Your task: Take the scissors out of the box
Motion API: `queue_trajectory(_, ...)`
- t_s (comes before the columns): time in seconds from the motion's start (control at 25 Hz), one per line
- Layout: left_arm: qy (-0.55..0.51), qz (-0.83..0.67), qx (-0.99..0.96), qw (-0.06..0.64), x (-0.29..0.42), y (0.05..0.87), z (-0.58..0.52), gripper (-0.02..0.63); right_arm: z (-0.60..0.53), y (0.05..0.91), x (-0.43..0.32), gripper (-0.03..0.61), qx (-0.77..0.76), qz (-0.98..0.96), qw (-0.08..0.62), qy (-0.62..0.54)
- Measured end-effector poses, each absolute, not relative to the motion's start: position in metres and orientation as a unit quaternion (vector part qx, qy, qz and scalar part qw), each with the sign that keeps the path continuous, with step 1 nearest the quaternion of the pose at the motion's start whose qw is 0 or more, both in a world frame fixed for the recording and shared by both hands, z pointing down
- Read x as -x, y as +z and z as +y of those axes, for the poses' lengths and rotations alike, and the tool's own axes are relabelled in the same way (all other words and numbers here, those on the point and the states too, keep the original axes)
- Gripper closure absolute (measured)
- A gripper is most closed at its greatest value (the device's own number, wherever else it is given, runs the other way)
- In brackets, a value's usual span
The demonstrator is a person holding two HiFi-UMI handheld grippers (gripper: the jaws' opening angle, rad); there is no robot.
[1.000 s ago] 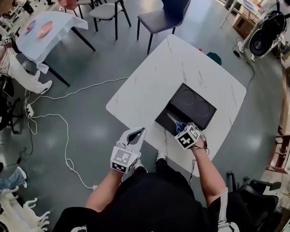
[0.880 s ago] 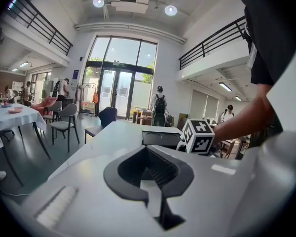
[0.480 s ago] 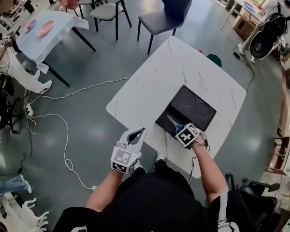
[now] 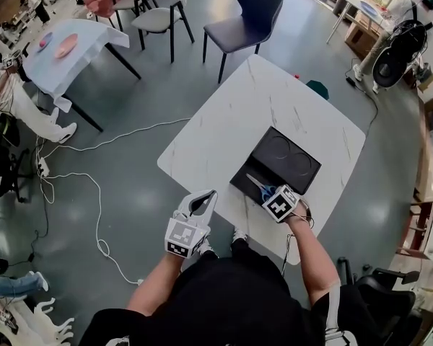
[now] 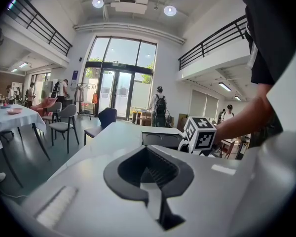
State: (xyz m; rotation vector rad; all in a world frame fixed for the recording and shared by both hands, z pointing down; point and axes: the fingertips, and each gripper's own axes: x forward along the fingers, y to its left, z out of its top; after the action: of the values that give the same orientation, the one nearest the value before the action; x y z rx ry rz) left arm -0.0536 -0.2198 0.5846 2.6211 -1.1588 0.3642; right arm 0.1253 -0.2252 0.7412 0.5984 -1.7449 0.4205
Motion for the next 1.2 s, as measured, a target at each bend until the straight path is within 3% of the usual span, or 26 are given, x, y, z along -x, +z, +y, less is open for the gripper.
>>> queue_trajectory(0.52,0.126,-0.396,-0.902,0.12,0.051,0.581,-0.208,0.604,-0.222,0.684,-0.119,0.488,-0.343,-0.78,0.514,0.095)
queue_trajectory(1.2,0.117,-0.404,-0.901,0.111,0.057,0.566,-0.197,0.604,-0.232,0.563,-0.088,0.488,-0.488,-0.836,0.248,0.037)
